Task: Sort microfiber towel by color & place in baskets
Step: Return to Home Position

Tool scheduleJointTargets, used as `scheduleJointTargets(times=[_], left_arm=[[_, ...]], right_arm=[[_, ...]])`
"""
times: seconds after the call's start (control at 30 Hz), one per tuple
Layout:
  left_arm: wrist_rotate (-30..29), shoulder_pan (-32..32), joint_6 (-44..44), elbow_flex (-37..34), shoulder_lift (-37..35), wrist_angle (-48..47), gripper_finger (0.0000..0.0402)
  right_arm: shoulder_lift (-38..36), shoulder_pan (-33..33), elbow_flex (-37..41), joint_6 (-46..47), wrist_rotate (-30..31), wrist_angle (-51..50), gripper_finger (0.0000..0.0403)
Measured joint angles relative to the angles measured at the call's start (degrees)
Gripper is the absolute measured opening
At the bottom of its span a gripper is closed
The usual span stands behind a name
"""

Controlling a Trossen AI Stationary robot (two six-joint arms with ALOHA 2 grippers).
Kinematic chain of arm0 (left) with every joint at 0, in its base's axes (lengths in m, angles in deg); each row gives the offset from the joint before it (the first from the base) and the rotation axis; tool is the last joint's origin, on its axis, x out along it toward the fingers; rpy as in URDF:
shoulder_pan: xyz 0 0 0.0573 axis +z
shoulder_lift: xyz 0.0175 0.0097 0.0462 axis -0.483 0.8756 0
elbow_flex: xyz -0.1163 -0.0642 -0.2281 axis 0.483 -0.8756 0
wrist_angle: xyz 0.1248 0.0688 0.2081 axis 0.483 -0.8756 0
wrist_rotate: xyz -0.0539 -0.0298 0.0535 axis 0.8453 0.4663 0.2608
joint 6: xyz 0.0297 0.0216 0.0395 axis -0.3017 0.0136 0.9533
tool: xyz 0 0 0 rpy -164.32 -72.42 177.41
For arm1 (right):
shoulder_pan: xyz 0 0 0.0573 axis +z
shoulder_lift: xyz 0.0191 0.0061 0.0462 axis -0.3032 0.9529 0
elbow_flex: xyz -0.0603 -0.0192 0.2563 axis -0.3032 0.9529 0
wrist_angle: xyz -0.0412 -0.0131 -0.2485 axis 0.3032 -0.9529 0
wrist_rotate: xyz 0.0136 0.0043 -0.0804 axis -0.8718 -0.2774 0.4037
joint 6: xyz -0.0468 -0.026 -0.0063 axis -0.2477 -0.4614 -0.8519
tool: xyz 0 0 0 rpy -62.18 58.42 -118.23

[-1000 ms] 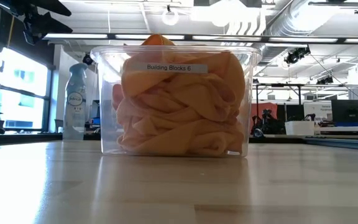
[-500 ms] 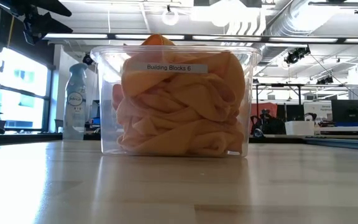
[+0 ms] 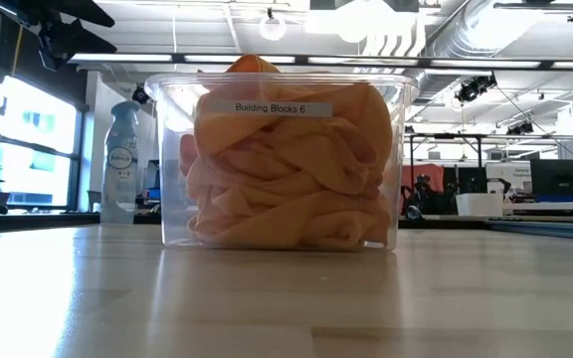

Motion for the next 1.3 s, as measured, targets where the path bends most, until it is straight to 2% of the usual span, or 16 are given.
scheduleJointTargets(times=[0.1,0.2,0.43,0.63,0.83,0.97,1.3], left_arm=[[0.0,0.0,0.0,0.0,0.0,0.0,0.0188],[0.0,0.0,0.6,0.0,0.0,0.0,0.0188],[0.0,0.0,7.7,0.0,0.0,0.0,0.0188],[-1.7,0.0,11.3,0.0,0.0,0.0,0.0188],[-2.7,0.0,13.6,0.0,0.0,0.1,0.0188],[-2.8,0.0,16.2,0.0,0.0,1.0,0.0188],[-2.8,0.0,25.5,0.0,0.0,8.0,0.0188]], right_arm=[[-2.3,0.0,0.0,-1.9,2.0,-0.8,0.0027],[-4.7,0.0,0.0,-5.6,6.9,-2.2,0.0005],[-8.9,-0.4,-0.1,-15.8,28.6,-9.4,0.0006],[-9.3,-4.5,-0.1,-20.3,45.6,-14.1,0.0001],[-9.3,-9.6,0.1,-29.5,56.9,-14.0,0.0],[-10.0,-11.8,0.1,-33.8,58.1,-14.0,0.0],[-9.2,-16.0,0.2,-35.2,56.4,-11.0,0.0]])
